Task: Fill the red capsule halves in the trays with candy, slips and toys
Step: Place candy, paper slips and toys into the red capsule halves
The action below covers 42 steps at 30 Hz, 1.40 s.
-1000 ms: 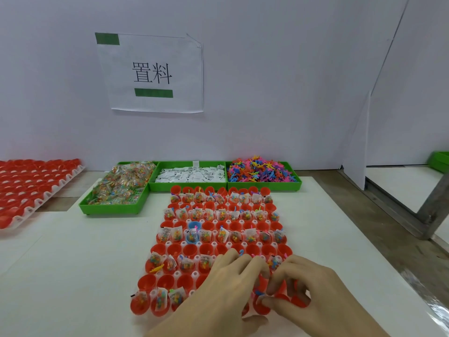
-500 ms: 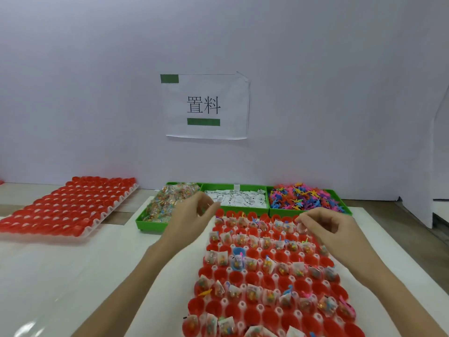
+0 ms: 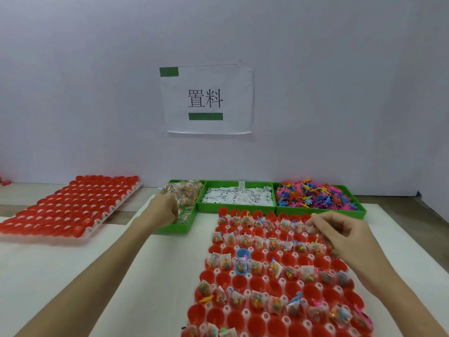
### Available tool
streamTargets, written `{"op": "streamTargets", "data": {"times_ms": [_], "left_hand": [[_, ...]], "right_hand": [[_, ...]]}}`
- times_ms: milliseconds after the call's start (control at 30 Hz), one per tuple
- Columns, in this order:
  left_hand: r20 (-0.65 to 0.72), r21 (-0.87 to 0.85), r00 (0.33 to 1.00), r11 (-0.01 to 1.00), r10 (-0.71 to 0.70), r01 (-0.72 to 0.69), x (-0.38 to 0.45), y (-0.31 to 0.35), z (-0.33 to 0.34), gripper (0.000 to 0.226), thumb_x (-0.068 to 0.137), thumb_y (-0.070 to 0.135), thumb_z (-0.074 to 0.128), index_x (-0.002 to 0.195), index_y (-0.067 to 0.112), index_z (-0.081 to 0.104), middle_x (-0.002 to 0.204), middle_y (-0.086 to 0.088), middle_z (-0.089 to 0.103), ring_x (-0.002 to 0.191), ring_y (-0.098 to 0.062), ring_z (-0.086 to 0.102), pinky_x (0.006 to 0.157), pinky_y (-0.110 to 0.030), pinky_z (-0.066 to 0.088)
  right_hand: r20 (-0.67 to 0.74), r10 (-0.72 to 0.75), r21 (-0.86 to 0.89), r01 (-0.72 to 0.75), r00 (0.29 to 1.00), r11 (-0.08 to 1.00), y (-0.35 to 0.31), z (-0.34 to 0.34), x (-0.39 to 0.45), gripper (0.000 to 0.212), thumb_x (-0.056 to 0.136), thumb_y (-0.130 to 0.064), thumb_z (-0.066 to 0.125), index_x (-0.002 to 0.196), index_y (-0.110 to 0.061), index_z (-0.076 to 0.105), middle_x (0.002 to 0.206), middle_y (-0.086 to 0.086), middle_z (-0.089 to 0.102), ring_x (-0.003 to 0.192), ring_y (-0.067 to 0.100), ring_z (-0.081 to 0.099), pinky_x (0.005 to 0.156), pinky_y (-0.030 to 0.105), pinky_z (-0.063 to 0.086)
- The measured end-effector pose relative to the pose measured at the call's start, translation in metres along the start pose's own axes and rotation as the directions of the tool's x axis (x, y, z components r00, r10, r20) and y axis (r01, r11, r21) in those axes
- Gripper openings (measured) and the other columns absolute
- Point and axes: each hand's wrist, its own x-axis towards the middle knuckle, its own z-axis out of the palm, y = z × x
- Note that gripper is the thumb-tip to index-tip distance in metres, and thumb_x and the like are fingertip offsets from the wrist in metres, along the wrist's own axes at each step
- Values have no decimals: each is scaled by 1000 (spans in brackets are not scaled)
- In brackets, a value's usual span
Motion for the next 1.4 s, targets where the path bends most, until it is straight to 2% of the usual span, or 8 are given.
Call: {"op": "streamTargets", "data": {"times_ms": [300, 433, 533, 633, 733, 933, 1200, 1400], "left_hand": [[-124, -49, 991, 997, 56, -62, -15, 17, -1, 19, 83, -1, 72, 85, 14, 83, 87, -1, 79, 72, -13, 64, 69, -26, 52], [-236, -154, 972, 987, 7, -44, -21, 17, 5, 15, 79, 1, 76, 78, 15, 84, 80, 1, 79, 69, -10, 62, 64, -23, 41], [-348, -278, 935, 960, -67, -34, -27, 16, 8, 8, 81, 6, 80, 81, 13, 83, 84, -1, 79, 82, -21, 66, 74, -33, 49], [-451, -479, 878, 873, -159, -88, -40, 23, 7, 2, 88, 9, 77, 88, 11, 77, 85, -2, 75, 81, -19, 67, 78, -41, 57], [-482, -676, 833, 720, -272, -156, -60, 44, 7, 5, 91, 12, 75, 95, 13, 73, 86, 2, 74, 80, -11, 70, 76, -30, 58], [-311, -904, 931, 363, -192, -227, -105, 88, 14, 18, 96, 6, 67, 103, 23, 70, 86, -6, 76, 73, -20, 74, 68, -28, 62], [-188, -962, 981, 209, -40, -175, -119, 92, 11, 19, 90, 10, 74, 90, 28, 80, 84, -9, 78, 78, -24, 77, 72, -21, 60], [-211, -969, 976, 143, -43, -203, -118, 89, 13, 29, 81, 12, 79, 98, 35, 78, 86, -12, 77, 79, -26, 77, 73, -25, 62]], "right_hand": [[-6, 15, 59, -15, 1000, 998, 2, -5, -6, 22, 90, -43, 63, 81, -33, 80, 75, 0, 75, 58, -2, 60, 52, 7, 43], [-14, 32, 76, -31, 999, 997, 1, -5, -8, 22, 95, -33, 63, 80, -30, 80, 75, -1, 75, 59, -2, 63, 53, 6, 44], [-15, 40, 83, -38, 999, 996, 1, -4, -8, 22, 94, -33, 64, 80, -29, 80, 74, -1, 75, 58, -3, 63, 53, 7, 45], [-14, 51, 81, -50, 999, 995, 0, -3, -8, 21, 94, -35, 64, 81, -30, 80, 75, -3, 75, 61, -3, 64, 55, 7, 46], [-23, 51, 57, -50, 998, 997, 0, -4, -9, 20, 95, -33, 64, 82, -30, 80, 76, -3, 75, 63, -2, 64, 56, 7, 47], [25, -10, -201, 15, 1000, 979, -6, 10, -2, 11, 96, -20, 67, 94, -28, 74, 82, -14, 74, 79, 0, 68, 70, 10, 53], [260, -48, -618, 205, 964, 759, -13, 68, 98, 15, 98, -21, 66, 107, -24, 78, 94, -17, 73, 78, -9, 60, 70, 2, 42], [288, 104, -740, 152, 952, 655, 13, 109, 174, 18, 96, -18, 69, 106, -6, 79, 112, 7, 77, 88, 14, 71, 85, 29, 57]]}}
